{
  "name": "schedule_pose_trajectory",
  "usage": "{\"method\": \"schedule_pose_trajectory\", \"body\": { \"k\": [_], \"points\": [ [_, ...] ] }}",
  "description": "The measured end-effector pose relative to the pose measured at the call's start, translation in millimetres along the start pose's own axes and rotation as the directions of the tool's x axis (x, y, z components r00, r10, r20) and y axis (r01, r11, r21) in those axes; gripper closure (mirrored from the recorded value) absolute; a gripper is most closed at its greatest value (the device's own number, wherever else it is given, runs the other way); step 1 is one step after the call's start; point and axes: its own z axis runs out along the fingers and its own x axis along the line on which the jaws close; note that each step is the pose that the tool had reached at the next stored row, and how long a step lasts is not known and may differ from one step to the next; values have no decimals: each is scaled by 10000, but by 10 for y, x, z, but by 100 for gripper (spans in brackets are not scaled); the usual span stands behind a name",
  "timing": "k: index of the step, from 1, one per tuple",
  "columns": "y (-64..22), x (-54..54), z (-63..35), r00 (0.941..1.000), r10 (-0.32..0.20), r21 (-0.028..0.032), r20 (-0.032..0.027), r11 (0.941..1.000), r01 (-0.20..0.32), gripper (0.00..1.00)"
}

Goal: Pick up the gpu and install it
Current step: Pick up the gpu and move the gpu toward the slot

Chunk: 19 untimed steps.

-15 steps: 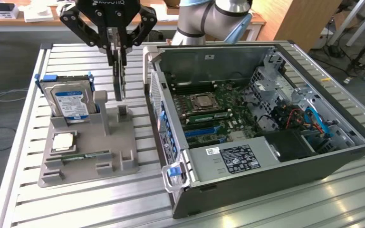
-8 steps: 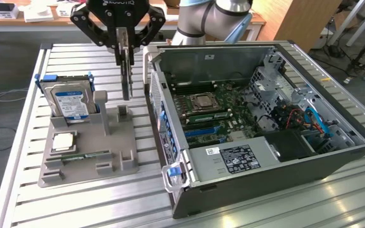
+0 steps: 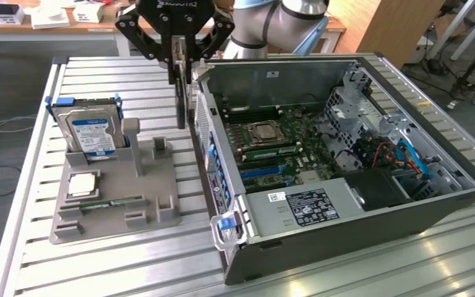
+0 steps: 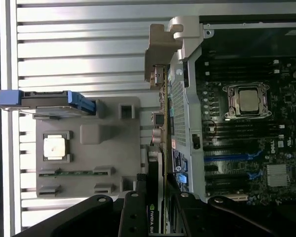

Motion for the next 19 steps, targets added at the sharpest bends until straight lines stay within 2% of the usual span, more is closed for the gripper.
{"method": "schedule_pose_trajectory", "body": {
  "k": [19],
  "points": [
    [44, -669, 18, 10000, 0, -4, -1, 10000, 0, 73]
  ]
}}
